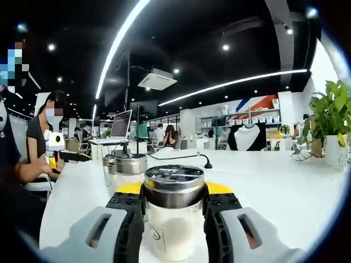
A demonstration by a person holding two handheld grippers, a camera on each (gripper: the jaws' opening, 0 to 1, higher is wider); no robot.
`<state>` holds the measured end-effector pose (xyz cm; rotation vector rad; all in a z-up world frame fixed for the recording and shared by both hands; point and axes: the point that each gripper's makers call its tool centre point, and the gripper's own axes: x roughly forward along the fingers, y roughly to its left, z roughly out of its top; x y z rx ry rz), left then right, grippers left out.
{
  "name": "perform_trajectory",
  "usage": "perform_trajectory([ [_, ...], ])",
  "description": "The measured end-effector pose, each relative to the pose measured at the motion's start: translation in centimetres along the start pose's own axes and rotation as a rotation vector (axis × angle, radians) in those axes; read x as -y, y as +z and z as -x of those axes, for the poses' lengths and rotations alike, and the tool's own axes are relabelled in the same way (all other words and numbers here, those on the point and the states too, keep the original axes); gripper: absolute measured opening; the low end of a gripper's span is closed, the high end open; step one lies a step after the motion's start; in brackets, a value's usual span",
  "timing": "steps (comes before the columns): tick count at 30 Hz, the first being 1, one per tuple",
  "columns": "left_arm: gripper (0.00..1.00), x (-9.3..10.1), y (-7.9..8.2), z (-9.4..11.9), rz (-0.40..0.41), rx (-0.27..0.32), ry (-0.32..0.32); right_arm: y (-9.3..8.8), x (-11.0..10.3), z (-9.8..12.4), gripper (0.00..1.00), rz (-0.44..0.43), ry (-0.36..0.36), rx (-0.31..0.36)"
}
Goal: Rotate the seasoning bottle until the label or dispensing opening points toward the visible target arrow and the bottle remains upright within the marked orientation range
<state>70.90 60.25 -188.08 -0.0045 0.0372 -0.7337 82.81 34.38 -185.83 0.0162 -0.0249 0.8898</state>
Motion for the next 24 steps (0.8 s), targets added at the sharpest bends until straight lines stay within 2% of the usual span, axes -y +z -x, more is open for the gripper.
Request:
perform_trajectory([
  [7, 1.0, -0.12, 0.12, 0.21, -0.002, 0.003, 0.007, -0.19, 0.01, 0.38, 0.39, -0.002, 0.028, -0.002],
  [11, 1.0, -0.32, 0.71, 0.46, -0.031, 0.026, 0.027, -0.22, 0.09, 0.18, 0.39, 0.001, 0.041, -0.009],
  [15, 1.0, -0.28, 0.86, 0.47, -0.047, 0.024, 0.026, -0.28, 0.29, -0.01, 0.39, 0.0, 0.068, -0.016],
  [24, 1.0, -0.37, 0.71, 0.32, -0.03, 0.023, 0.024, -0.27, 0.35, -0.53, 0.39, -0.001, 0.063, -0.002],
])
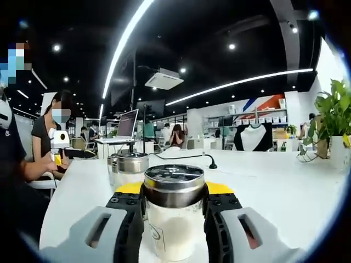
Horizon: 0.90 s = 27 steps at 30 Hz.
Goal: Rotate the seasoning bottle until the label or dispensing opening points toward the visible target arrow and the bottle remains upright within the marked orientation range
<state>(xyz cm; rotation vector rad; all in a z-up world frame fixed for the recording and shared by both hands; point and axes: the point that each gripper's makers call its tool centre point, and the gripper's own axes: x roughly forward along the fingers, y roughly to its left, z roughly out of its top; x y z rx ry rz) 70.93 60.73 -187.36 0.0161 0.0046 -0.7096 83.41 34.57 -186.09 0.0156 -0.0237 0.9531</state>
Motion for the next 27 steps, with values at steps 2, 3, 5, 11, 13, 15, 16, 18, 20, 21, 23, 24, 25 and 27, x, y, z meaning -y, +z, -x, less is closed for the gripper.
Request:
perform_trajectory([
  [2, 1.0, 0.0, 0.1, 0.0, -0.004, 0.001, 0.001, 0.1, 0.0, -0.1, 0.39, 0.002, -0.001, 0.01],
  [3, 1.0, -0.1, 0.1, 0.0, -0.003, 0.003, 0.003, 0.1, 0.0, -0.2, 0.39, 0.001, -0.001, 0.011],
  [5, 1.0, -0.1, 0.1, 0.1, -0.001, 0.002, 0.004, 0.1, 0.0, -0.2, 0.39, 0.003, -0.002, 0.01],
  [11, 1.0, -0.2, -0.2, 0.0, 0.001, -0.01, 0.002, -0.7, 0.3, -0.5, 0.48, 0.086, -0.071, -0.076],
  [13, 1.0, -0.1, -0.3, -0.1, 0.0, -0.015, 0.0, -0.8, 0.0, -0.4, 0.6, 0.074, -0.078, -0.08],
  [15, 1.0, -0.2, -0.3, -0.1, -0.001, -0.016, 0.0, -0.6, -0.2, -0.1, 0.62, 0.075, -0.101, -0.07],
  [16, 1.0, -0.2, -0.3, -0.2, -0.001, -0.016, 0.001, -0.2, -0.3, 0.2, 0.62, 0.074, -0.116, -0.053],
  [18, 1.0, -0.4, -0.3, -0.3, 0.004, -0.014, 0.001, 0.3, -1.0, 0.7, 0.63, 0.033, -0.125, -0.018],
  [20, 1.0, -0.6, -0.4, -0.6, 0.006, -0.018, 0.0, 0.0, -1.4, 1.1, 0.64, 0.037, -0.164, -0.037],
  [21, 1.0, -0.6, -0.4, -0.7, 0.005, -0.019, 0.0, -0.1, -1.4, 1.4, 0.64, 0.051, -0.186, -0.042],
  [23, 1.0, -0.8, -0.6, -0.7, 0.007, -0.023, 0.002, -0.1, -1.7, 2.1, 0.65, 0.051, -0.244, -0.04],
  [24, 1.0, -0.8, -0.7, -0.8, 0.009, -0.026, 0.003, -0.1, -2.0, 2.4, 0.66, 0.045, -0.253, -0.029],
  [25, 1.0, -0.8, -0.8, -0.8, 0.01, -0.028, 0.004, 0.0, -2.3, 2.6, 0.66, 0.034, -0.262, -0.019],
  [27, 1.0, -0.9, -0.9, -0.8, 0.014, -0.027, 0.009, -0.2, -3.0, 3.2, 0.64, 0.029, -0.298, -0.004],
])
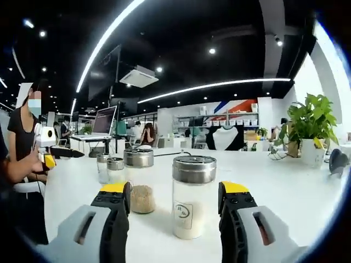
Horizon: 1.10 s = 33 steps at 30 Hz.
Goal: Rotate the seasoning bottle until the label or dispensing opening points toward the visible target arrow and the bottle remains upright within the marked orientation range
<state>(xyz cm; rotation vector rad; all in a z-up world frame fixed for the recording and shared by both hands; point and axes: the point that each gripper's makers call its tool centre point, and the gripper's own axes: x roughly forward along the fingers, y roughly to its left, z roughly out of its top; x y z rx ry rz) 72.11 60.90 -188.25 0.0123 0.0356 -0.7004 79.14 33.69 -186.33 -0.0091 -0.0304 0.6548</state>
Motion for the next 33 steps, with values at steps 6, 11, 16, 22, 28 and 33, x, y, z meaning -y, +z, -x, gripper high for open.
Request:
perform_trajectory([
  [6, 1.0, 0.3, -0.1, -0.1, -0.001, 0.0, -0.009, -0.7, -1.7, 1.7, 0.69, 0.032, -0.046, -0.007],
  [11, 1.0, 0.5, -0.2, -0.6, -0.012, -0.007, -0.026, -1.9, -3.5, 2.3, 0.76, 0.052, -0.022, -0.048],
  [16, 1.0, 0.4, 0.0, -1.3, -0.002, 0.005, -0.038, -1.5, -3.5, 2.9, 0.79, -0.056, -0.035, 0.005],
  [22, 1.0, 1.6, 0.5, -1.7, -0.037, 0.021, -0.065, -0.7, -3.4, 4.7, 0.82, -0.069, -0.054, 0.036],
  [28, 1.0, 2.2, 0.0, -1.9, -0.031, 0.008, -0.066, -0.9, -4.5, 5.8, 0.85, -0.114, -0.026, 0.047],
  [33, 1.0, 2.6, -0.3, -2.1, -0.066, -0.027, -0.063, -2.3, -5.5, 6.7, 0.89, -0.014, -0.032, -0.019],
])
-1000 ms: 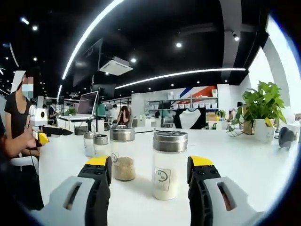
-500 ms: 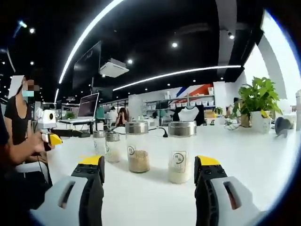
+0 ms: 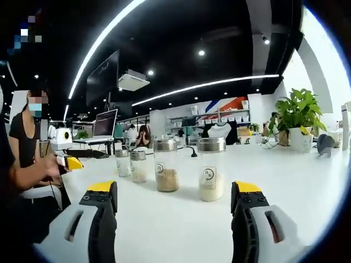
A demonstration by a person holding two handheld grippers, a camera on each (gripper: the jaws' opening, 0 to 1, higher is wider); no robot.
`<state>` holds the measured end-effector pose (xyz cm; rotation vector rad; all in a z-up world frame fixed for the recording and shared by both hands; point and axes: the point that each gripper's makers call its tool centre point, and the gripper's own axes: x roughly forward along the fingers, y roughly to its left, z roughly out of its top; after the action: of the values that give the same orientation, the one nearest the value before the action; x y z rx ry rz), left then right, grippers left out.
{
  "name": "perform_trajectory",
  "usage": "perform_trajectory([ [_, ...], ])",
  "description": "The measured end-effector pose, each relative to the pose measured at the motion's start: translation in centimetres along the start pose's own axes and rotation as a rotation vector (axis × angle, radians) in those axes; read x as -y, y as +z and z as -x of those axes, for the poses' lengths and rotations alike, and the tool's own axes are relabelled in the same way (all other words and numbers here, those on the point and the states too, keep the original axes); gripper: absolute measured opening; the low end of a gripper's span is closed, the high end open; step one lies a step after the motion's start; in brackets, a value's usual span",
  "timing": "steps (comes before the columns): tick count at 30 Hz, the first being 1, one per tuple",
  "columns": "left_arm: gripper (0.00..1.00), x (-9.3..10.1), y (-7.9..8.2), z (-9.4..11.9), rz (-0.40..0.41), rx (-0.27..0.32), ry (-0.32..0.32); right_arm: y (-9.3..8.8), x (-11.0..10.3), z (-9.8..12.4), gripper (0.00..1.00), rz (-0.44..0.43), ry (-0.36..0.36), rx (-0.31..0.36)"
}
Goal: Rotate the seasoning bottle until the label or dispensing opening points toward the visible target arrow and the bottle remains upright within the marked orientation range
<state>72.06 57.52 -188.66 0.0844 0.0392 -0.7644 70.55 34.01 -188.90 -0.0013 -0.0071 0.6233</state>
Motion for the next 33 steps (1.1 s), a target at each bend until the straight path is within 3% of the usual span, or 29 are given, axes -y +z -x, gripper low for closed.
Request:
perform_trajectory([
  [7, 1.0, 0.8, 1.6, 0.8, 0.004, 0.034, 0.027, -0.4, -0.4, 1.2, 0.9, 0.014, -0.024, -0.026],
  [11, 1.0, 2.0, 0.9, 2.1, 0.01, 0.022, 0.036, 0.6, -2.4, 2.8, 0.91, 0.026, 0.001, 0.021],
  [14, 1.0, 3.3, 0.6, 3.6, 0.0, 0.011, 0.046, 0.2, -3.5, 3.7, 0.92, 0.081, 0.026, -0.02],
  [20, 1.0, 4.0, 0.9, 5.5, 0.037, 0.022, 0.079, 0.8, -3.4, 6.1, 0.93, 0.061, 0.002, 0.001],
  [26, 1.0, 5.0, 1.0, 6.8, 0.004, 0.016, 0.103, 1.6, -3.6, 7.7, 0.95, 0.057, -0.013, 0.025],
  [33, 1.0, 5.7, 0.6, 8.2, 0.019, 0.008, 0.115, 0.2, -4.4, 8.2, 0.98, 0.073, -0.013, -0.024],
])
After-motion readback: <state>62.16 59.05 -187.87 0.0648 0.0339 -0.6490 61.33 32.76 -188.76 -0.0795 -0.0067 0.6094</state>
